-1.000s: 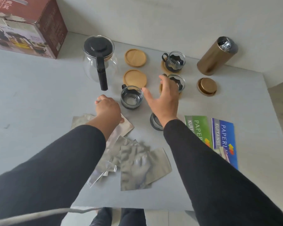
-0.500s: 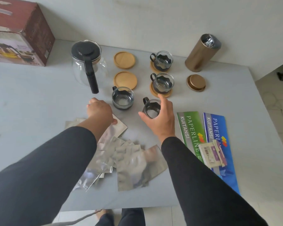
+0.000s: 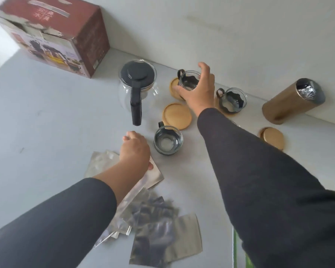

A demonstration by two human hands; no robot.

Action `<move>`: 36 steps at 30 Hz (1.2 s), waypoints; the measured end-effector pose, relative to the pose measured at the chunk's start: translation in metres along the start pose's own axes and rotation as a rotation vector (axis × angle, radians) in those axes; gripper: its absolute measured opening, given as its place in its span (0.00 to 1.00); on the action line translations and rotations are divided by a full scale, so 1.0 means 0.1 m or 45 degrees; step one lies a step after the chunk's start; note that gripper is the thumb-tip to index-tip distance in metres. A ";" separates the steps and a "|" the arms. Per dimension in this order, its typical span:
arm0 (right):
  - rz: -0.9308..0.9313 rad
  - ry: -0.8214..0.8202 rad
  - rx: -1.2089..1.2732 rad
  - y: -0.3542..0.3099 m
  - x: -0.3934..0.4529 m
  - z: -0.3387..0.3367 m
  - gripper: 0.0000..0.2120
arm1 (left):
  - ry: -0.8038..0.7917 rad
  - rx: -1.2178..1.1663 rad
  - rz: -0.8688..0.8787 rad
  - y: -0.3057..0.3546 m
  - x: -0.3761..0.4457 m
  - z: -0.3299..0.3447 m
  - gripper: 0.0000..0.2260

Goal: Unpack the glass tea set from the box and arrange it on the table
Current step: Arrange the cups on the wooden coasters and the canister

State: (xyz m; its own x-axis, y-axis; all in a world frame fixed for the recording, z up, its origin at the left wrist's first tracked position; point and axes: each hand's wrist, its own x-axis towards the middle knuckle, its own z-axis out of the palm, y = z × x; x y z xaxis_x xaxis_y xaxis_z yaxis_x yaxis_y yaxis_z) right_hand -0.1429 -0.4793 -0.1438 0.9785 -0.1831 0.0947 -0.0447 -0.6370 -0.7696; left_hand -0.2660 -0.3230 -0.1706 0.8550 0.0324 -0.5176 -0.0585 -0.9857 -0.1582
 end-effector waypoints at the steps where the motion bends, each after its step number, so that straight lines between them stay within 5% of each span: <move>1: -0.001 -0.025 0.012 0.00 0.11 0.06 0.41 | -0.004 0.004 -0.003 0.01 0.01 0.01 0.45; 11: -0.041 -0.180 -0.056 0.22 0.48 0.35 0.43 | -0.027 -0.048 -0.037 0.00 0.07 0.07 0.51; 19: -0.109 -0.082 -0.193 0.23 0.45 0.32 0.46 | -0.015 0.010 -0.028 -0.01 0.06 0.07 0.50; 26: -0.203 0.216 0.011 0.11 -0.35 0.17 0.37 | -0.020 0.019 -0.016 -0.02 0.02 0.03 0.49; 36: -0.127 0.145 -0.101 0.27 -1.58 0.40 0.44 | 0.052 -0.072 -0.020 -0.06 -0.02 0.05 0.42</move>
State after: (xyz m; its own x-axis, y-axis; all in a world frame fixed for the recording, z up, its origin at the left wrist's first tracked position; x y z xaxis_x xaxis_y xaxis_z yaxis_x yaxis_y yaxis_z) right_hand -0.2905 -0.4376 -0.2048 0.9499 -0.1969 0.2427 0.0313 -0.7127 -0.7008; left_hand -0.2702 -0.3168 -0.1726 0.8759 0.0424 -0.4806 -0.0167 -0.9929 -0.1180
